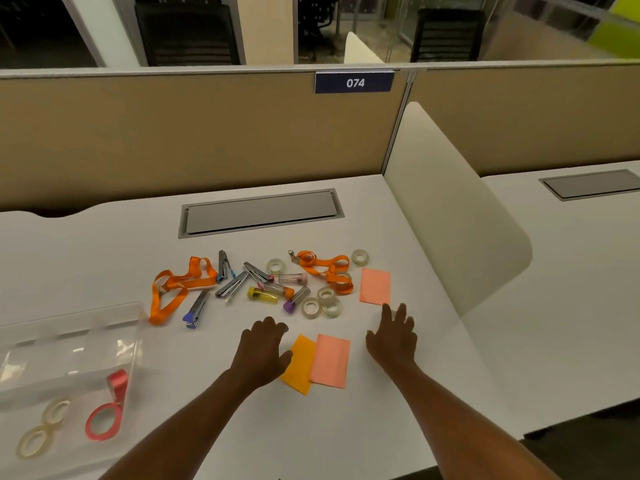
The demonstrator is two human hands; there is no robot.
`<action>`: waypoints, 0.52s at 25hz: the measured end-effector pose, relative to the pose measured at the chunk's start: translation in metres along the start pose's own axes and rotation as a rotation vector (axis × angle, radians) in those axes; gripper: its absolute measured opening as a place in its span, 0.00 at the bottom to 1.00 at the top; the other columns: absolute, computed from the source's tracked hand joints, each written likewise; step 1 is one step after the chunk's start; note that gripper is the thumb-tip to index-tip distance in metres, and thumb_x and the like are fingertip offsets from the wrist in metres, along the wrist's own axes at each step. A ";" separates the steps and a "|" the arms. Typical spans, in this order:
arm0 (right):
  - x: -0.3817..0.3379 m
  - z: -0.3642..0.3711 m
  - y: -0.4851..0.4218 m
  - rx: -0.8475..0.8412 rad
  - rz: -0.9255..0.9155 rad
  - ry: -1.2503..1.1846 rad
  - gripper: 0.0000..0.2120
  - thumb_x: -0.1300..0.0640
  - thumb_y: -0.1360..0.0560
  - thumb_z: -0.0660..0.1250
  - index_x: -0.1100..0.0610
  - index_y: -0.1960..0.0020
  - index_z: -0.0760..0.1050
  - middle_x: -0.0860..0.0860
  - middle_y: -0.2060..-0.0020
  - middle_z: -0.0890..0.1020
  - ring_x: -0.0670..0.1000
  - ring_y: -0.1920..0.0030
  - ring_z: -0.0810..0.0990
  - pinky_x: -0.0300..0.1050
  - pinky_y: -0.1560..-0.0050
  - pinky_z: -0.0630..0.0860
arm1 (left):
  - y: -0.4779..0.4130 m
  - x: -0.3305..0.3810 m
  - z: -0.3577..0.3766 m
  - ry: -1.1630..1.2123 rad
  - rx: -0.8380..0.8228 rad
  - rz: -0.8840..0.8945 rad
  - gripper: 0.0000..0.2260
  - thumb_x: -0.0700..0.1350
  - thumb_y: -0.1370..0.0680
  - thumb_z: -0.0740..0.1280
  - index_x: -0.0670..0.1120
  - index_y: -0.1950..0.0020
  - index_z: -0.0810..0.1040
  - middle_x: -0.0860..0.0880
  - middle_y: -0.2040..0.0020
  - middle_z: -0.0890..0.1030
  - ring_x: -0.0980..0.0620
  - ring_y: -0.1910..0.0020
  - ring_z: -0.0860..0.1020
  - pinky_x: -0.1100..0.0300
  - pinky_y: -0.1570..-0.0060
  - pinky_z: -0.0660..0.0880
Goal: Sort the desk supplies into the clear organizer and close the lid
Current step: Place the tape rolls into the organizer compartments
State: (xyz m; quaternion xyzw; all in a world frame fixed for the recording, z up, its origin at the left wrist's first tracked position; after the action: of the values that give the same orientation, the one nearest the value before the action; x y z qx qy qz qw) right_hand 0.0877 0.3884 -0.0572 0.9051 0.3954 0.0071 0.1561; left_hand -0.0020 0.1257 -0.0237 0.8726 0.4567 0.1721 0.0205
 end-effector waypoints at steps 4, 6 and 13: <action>0.012 0.001 -0.018 0.052 -0.067 -0.025 0.25 0.52 0.22 0.62 0.54 0.26 0.62 0.58 0.30 0.66 0.59 0.37 0.70 0.50 0.44 0.75 | -0.009 0.014 0.004 -0.006 -0.017 -0.013 0.23 0.58 0.26 0.66 0.50 0.33 0.71 0.48 0.39 0.74 0.47 0.41 0.73 0.53 0.45 0.69; 0.008 -0.004 -0.020 0.087 -0.110 -0.038 0.21 0.54 0.22 0.63 0.54 0.30 0.67 0.57 0.39 0.71 0.57 0.41 0.73 0.49 0.49 0.77 | -0.015 0.020 0.006 0.021 -0.012 -0.013 0.23 0.57 0.26 0.66 0.49 0.34 0.72 0.47 0.40 0.75 0.45 0.42 0.74 0.51 0.46 0.69; -0.058 -0.020 0.013 -0.389 -0.143 -0.873 0.21 0.40 0.31 0.73 0.51 0.46 0.75 0.50 0.57 0.86 0.51 0.60 0.86 0.48 0.57 0.81 | -0.032 0.053 0.010 0.381 -0.058 -0.016 0.37 0.58 0.27 0.70 0.51 0.23 0.57 0.50 0.28 0.67 0.48 0.40 0.76 0.55 0.44 0.75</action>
State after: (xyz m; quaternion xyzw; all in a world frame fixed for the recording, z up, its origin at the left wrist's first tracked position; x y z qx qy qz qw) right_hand 0.0543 0.3442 -0.0279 0.7481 0.3452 -0.3104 0.4741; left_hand 0.0039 0.1876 -0.0248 0.8196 0.4541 0.3471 -0.0400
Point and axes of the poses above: each hand's wrist, its own y-axis away from the middle knuckle, its own z-axis out of the palm, x = y × z, the point moved 3 cm from there along -y, towards the middle knuckle
